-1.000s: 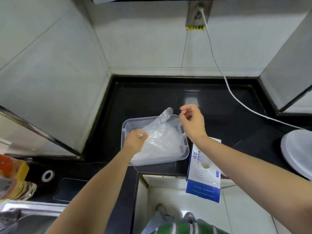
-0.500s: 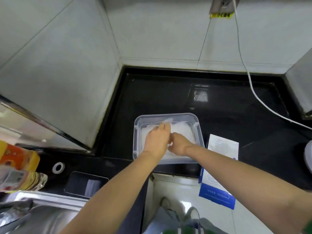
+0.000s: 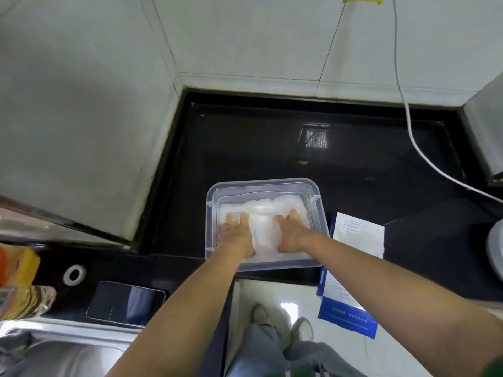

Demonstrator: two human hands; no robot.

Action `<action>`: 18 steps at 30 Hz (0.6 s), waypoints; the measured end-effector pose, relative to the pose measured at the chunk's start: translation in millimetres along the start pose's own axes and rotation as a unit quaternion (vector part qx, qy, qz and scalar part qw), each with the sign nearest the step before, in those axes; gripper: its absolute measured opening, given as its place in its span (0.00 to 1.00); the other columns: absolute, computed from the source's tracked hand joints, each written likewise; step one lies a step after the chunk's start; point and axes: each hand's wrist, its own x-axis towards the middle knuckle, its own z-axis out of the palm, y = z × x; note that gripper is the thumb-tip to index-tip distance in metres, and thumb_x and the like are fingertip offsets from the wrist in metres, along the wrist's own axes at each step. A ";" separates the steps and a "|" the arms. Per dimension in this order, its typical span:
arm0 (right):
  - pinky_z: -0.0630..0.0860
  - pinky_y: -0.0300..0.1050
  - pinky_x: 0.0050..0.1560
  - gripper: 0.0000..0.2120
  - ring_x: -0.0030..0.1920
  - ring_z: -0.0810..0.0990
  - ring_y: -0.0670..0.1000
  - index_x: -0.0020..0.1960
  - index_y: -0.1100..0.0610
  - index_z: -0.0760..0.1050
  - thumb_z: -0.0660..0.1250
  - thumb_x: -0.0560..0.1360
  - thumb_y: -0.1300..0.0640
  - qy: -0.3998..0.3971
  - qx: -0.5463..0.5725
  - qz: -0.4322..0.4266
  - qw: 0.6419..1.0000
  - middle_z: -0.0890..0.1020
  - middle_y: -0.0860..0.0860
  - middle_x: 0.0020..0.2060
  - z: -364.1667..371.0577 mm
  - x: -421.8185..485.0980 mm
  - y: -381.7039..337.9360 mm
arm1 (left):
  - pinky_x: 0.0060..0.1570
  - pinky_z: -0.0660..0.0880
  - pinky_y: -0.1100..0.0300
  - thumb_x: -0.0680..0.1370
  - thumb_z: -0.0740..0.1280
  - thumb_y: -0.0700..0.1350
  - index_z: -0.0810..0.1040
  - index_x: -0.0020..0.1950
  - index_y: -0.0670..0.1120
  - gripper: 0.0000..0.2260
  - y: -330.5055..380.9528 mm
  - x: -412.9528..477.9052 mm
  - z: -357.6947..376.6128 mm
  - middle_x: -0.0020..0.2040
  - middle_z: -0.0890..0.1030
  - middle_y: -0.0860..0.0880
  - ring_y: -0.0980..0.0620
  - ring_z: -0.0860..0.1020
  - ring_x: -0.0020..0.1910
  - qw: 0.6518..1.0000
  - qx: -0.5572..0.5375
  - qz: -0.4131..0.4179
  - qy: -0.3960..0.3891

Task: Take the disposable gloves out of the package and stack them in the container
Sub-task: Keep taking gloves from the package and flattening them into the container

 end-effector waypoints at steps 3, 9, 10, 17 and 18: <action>0.61 0.51 0.74 0.41 0.76 0.57 0.61 0.80 0.57 0.42 0.66 0.79 0.57 -0.004 -0.015 0.002 1.000 0.46 0.59 0.78 8.4 2.4 -0.4 | 0.68 0.65 0.47 0.73 0.72 0.50 0.48 0.78 0.50 0.42 2.7 7.0 6.8 0.75 0.57 0.40 0.38 0.61 0.72 1.000 0.011 -0.013 -0.005; 0.65 0.47 0.70 0.37 0.73 0.64 0.57 0.79 0.58 0.49 0.67 0.79 0.52 -0.026 0.052 -0.025 0.998 0.61 0.57 0.74 -9.8 -12.8 2.0 | 0.61 0.72 0.50 0.75 0.69 0.48 0.51 0.77 0.50 0.36 5.8 -2.0 -0.7 0.71 0.63 0.41 0.42 0.68 0.66 1.000 0.028 -0.001 0.009; 0.68 0.46 0.67 0.36 0.72 0.66 0.57 0.79 0.58 0.51 0.67 0.79 0.52 -0.023 0.055 -0.022 0.998 0.62 0.57 0.74 -14.8 -15.6 3.3 | 0.59 0.75 0.52 0.76 0.68 0.49 0.55 0.76 0.49 0.33 7.8 -5.2 -4.4 0.69 0.66 0.42 0.43 0.70 0.63 0.999 0.035 0.004 0.022; 0.82 0.46 0.45 0.09 0.46 0.79 0.53 0.56 0.59 0.79 0.63 0.79 0.64 0.165 0.280 -0.113 0.939 0.79 0.52 0.47 -40.1 -55.8 16.4 | 0.45 0.76 0.60 0.81 0.61 0.47 0.79 0.57 0.45 0.11 44.1 -43.4 -30.7 0.52 0.81 0.46 0.48 0.80 0.49 0.977 -0.001 -0.021 0.213; 0.81 0.44 0.40 0.09 0.41 0.79 0.51 0.52 0.59 0.80 0.62 0.78 0.64 0.195 0.301 -0.123 0.925 0.80 0.52 0.42 -44.9 -65.0 21.2 | 0.42 0.75 0.61 0.81 0.60 0.47 0.80 0.55 0.45 0.11 52.8 -50.0 -33.9 0.50 0.82 0.46 0.49 0.80 0.47 0.970 -0.019 -0.017 0.242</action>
